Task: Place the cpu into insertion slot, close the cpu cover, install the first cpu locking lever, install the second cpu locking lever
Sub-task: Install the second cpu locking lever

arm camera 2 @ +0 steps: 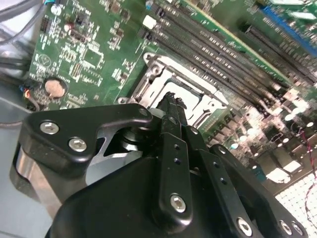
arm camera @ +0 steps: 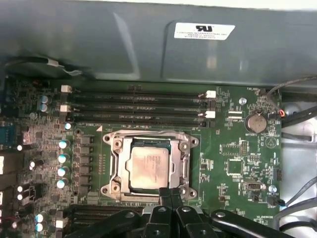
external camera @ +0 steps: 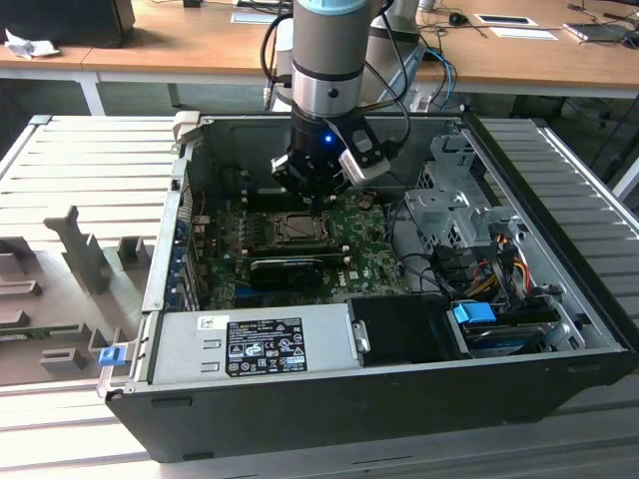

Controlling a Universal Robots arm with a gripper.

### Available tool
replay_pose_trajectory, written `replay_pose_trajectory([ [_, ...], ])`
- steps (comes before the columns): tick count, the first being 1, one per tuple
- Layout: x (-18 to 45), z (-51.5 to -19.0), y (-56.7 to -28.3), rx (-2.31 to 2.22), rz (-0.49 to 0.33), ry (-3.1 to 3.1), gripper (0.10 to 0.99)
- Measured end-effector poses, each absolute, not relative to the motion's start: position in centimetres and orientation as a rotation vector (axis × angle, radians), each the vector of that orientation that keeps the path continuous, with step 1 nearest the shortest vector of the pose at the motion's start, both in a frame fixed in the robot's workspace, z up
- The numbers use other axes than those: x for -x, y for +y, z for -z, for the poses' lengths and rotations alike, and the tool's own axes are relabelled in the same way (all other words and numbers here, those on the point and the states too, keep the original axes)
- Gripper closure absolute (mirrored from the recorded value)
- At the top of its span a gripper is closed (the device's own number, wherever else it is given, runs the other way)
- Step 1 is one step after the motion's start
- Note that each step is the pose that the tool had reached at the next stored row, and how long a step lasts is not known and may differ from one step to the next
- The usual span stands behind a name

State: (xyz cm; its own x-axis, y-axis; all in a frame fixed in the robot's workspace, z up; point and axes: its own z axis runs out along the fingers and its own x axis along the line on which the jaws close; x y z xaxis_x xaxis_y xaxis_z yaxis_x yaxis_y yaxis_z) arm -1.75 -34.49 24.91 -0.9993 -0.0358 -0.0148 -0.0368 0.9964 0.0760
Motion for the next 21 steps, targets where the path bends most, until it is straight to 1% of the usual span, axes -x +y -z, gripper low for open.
replay_pose_trajectory([
  [6,1.7,-24.6,-35.9,0.057,-0.131,3.126,0.980],
  [21,2.2,-24.1,-37.3,0.060,-0.135,3.127,0.980],
])
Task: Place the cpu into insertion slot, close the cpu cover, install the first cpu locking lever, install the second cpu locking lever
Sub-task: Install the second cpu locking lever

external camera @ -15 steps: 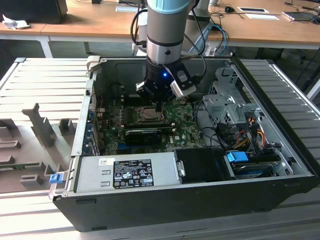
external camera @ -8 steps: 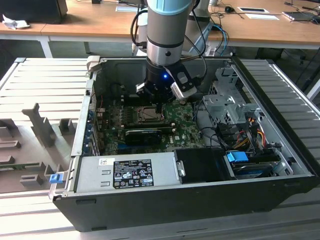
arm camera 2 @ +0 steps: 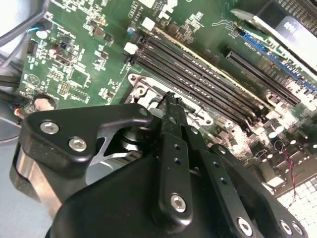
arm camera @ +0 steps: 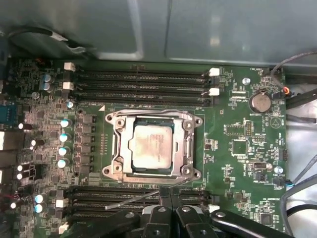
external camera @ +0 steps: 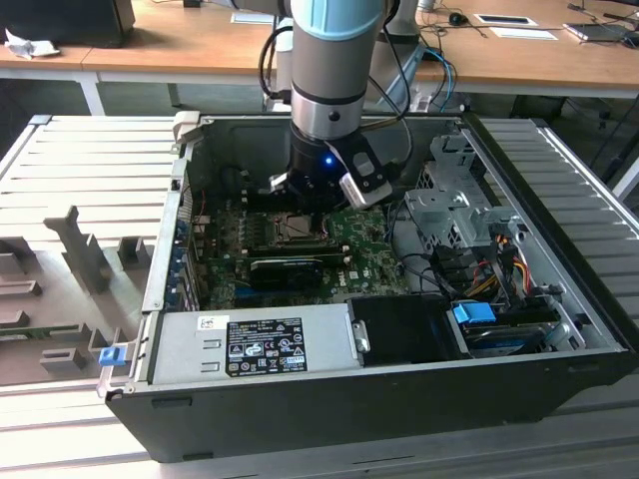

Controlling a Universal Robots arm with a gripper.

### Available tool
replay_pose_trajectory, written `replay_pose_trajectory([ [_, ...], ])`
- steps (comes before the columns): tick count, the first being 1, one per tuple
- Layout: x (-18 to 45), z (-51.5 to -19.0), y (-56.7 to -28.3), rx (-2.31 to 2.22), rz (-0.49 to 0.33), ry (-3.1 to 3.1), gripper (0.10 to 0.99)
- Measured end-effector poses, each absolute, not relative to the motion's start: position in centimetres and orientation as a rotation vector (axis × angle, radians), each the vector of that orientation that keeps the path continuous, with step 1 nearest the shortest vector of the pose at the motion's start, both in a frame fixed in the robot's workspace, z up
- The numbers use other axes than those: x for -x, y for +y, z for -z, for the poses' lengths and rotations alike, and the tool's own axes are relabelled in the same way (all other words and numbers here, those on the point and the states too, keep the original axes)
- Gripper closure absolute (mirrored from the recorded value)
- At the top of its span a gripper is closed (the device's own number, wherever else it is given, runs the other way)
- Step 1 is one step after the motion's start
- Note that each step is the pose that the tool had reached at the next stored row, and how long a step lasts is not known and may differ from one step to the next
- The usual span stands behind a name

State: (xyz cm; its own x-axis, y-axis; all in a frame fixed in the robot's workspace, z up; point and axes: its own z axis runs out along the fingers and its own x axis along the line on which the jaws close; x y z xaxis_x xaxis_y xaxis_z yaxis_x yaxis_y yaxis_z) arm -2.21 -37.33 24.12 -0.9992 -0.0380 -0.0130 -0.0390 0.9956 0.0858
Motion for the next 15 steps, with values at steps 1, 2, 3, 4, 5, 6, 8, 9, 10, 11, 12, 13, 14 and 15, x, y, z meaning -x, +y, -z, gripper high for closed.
replay_pose_trajectory([
  [1,2.4,-24.1,-37.3,0.062,-0.135,3.127,0.980],
  [2,2.5,-24.0,-37.4,0.065,-0.134,3.127,0.980],
  [3,2.6,-24.0,-37.4,0.066,-0.134,3.127,0.980],
  [4,2.6,-24.0,-37.4,0.066,-0.134,3.127,0.980],
  [5,2.8,-24.0,-37.4,0.066,-0.135,3.127,0.980],
  [6,2.9,-24.0,-37.4,0.066,-0.135,3.127,0.980],
  [8,3.2,-24.0,-37.4,0.066,-0.135,3.127,0.980],
  [9,3.3,-24.0,-37.4,0.066,-0.135,3.127,0.980],
  [10,3.4,-23.9,-37.4,0.066,-0.134,3.127,0.980],
  [11,3.4,-23.9,-37.4,0.066,-0.134,3.127,0.980],
  [12,3.5,-23.9,-37.4,0.066,-0.134,3.127,0.980],
  [13,3.6,-23.9,-37.4,0.066,-0.134,3.127,0.980],
  [14,3.6,-23.9,-37.4,0.066,-0.134,3.127,0.980],
  [15,3.7,-23.8,-37.4,0.066,-0.134,3.127,0.980],
])
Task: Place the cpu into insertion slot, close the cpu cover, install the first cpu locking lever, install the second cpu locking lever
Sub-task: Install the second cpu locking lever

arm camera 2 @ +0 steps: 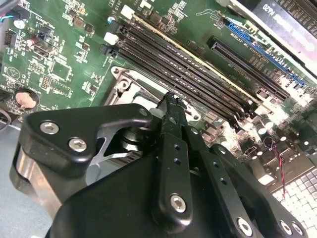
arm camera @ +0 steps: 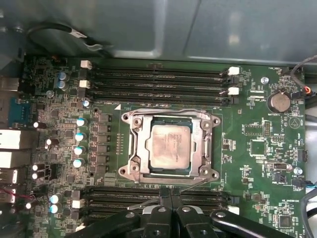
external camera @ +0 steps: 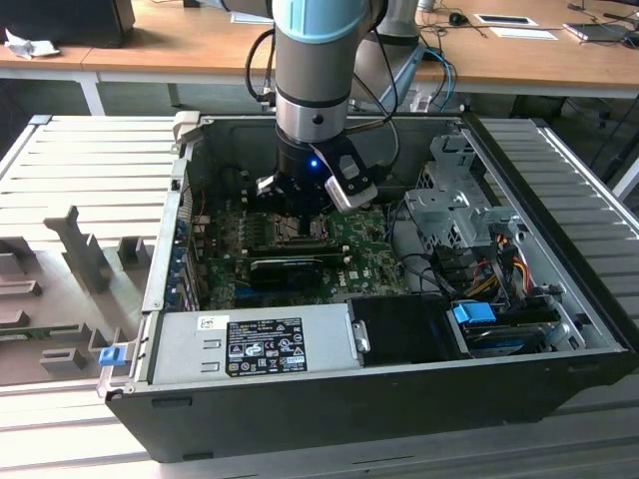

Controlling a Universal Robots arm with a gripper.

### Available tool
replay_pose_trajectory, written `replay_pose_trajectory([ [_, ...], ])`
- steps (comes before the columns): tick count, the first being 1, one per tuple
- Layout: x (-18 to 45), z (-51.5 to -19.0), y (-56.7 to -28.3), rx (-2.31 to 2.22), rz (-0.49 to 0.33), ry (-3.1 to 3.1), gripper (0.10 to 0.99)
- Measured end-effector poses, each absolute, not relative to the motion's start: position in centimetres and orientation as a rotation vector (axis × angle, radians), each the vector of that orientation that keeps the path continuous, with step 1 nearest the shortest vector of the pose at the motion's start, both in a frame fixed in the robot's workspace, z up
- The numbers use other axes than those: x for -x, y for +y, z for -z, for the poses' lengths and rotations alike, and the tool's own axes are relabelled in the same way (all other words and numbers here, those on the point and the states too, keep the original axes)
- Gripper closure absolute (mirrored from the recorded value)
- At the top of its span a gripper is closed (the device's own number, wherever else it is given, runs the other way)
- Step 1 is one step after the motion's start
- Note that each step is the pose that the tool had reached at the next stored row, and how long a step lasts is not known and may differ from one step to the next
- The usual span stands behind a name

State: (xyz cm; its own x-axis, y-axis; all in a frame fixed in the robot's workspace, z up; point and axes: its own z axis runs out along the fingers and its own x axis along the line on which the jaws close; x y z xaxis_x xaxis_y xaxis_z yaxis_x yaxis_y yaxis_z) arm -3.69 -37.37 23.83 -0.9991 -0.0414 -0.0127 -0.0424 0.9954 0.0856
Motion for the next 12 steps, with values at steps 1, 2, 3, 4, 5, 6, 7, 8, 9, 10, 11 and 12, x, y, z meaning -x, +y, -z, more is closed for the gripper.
replay_pose_trajectory([
  [1,3.7,-23.8,-37.4,0.066,-0.135,3.127,0.980],
  [2,3.8,-23.7,-37.4,0.066,-0.135,3.127,0.980],
  [3,3.8,-23.7,-37.4,0.066,-0.135,3.127,0.980],
  [4,3.9,-23.7,-37.4,0.066,-0.135,3.127,0.980],
  [5,4.0,-23.6,-37.4,0.066,-0.135,3.127,0.980],
  [6,4.1,-23.5,-37.5,0.066,-0.142,3.127,0.980],
  [7,4.2,-23.4,-37.7,0.065,-0.149,3.126,0.980],
  [8,4.4,-23.4,-37.8,0.066,-0.154,3.126,0.980],
  [9,4.8,-23.4,-37.9,0.067,-0.165,3.125,0.980],
  [10,5.2,-23.3,-37.9,0.069,-0.166,3.125,0.980],
  [11,5.2,-23.3,-37.9,0.071,-0.167,3.125,0.980],
  [12,5.3,-23.2,-37.9,0.075,-0.169,3.125,0.980],
])
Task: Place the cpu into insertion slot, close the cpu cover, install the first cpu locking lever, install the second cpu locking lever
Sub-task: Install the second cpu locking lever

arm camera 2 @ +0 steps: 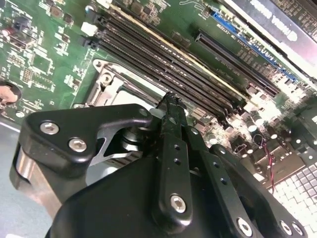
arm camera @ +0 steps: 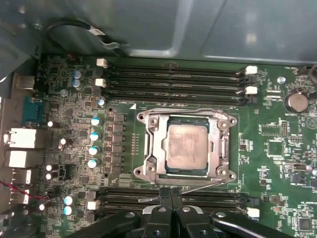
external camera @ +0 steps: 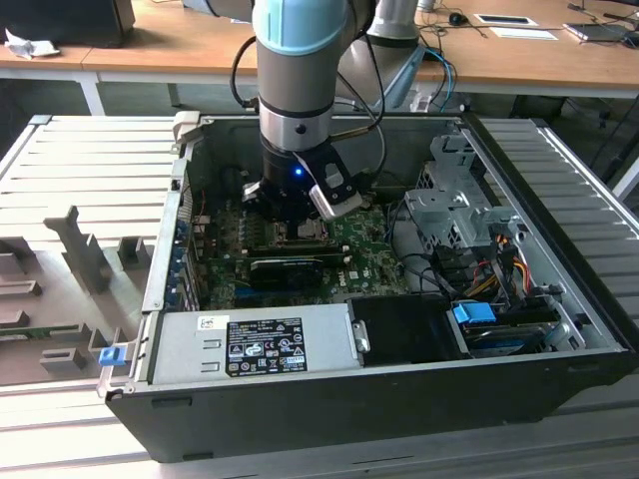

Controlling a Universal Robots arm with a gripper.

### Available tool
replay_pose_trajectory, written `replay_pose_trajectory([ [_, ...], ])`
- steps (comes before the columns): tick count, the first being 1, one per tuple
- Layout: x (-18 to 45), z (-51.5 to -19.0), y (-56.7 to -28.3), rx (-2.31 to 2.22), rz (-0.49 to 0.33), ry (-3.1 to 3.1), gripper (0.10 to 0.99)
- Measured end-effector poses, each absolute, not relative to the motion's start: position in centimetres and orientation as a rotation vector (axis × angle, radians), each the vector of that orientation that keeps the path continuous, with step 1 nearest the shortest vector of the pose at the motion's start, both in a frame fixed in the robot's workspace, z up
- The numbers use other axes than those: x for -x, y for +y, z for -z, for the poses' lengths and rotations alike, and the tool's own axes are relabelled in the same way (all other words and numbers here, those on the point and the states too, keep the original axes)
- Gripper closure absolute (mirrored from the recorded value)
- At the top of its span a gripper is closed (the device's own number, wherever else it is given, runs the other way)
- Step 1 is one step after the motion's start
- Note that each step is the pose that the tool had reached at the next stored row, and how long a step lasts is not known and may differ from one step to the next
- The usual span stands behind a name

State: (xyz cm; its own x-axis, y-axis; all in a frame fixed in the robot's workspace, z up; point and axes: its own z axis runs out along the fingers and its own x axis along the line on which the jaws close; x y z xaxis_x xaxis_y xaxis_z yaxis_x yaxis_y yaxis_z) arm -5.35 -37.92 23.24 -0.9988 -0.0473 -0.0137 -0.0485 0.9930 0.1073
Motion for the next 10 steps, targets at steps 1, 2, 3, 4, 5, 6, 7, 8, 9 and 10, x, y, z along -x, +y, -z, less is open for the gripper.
replay_pose_trajectory([
  [1,5.37,-23.20,-37.93,0.077,-0.169,3.125,0.980],
  [2,5.39,-23.16,-37.94,0.078,-0.171,3.125,0.980],
  [3,5.42,-23.12,-37.95,0.078,-0.172,3.125,0.980],
  [4,5.45,-23.08,-37.95,0.079,-0.173,3.125,0.980],
  [5,5.50,-23.00,-37.97,0.080,-0.175,3.125,0.980],
  [6,5.54,-22.95,-37.97,0.081,-0.176,3.125,0.980],
  [7,5.56,-22.91,-37.97,0.082,-0.177,3.125,0.980],
  [8,5.58,-22.87,-37.98,0.082,-0.178,3.124,0.980],
  [9,5.61,-22.83,-37.98,0.083,-0.179,3.124,0.980],
  [10,5.64,-22.78,-37.99,0.083,-0.180,3.124,0.980],
])
